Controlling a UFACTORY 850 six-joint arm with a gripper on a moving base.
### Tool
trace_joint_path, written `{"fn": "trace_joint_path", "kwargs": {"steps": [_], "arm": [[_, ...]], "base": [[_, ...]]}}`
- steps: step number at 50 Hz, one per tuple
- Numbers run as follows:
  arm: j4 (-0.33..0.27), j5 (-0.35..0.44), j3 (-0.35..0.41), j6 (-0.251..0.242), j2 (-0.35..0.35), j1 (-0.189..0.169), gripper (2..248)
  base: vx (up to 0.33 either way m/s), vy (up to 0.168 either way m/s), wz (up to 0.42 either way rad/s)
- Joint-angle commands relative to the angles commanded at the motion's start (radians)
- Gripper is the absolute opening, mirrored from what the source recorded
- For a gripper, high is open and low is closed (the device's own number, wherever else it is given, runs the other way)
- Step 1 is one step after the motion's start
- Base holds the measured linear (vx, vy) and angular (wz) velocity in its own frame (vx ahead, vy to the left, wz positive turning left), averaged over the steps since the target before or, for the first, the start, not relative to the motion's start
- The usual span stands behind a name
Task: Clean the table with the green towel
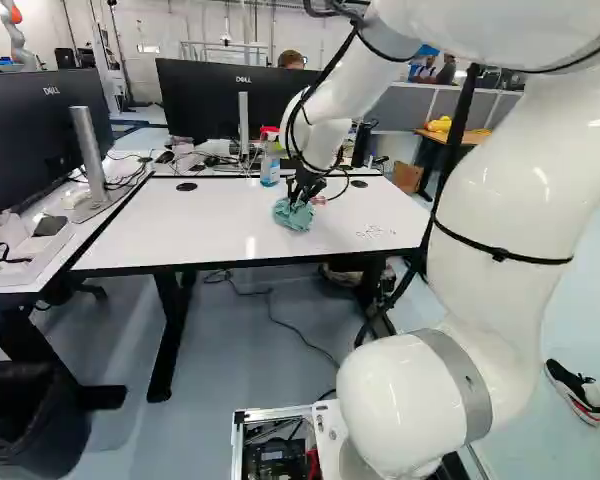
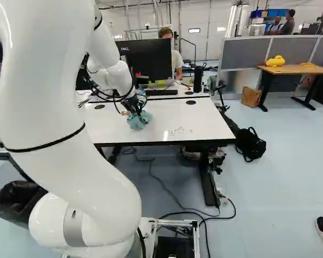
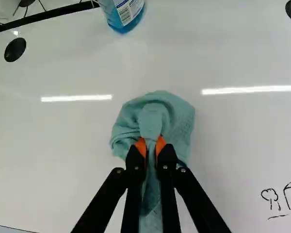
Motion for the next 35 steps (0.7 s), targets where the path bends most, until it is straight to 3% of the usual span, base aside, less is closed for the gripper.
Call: {"fn": "trace_joint_path", "kwargs": {"steps": [13, 35], "arm": [[0.000, 0.000, -0.008, 0.000, -0.040, 0.000, 42], [0.000, -0.001, -0.008, 0.000, -0.040, 0.000, 42]], "base": [[0.000, 0.000, 0.000], [0.000, 0.000, 0.000]]}}
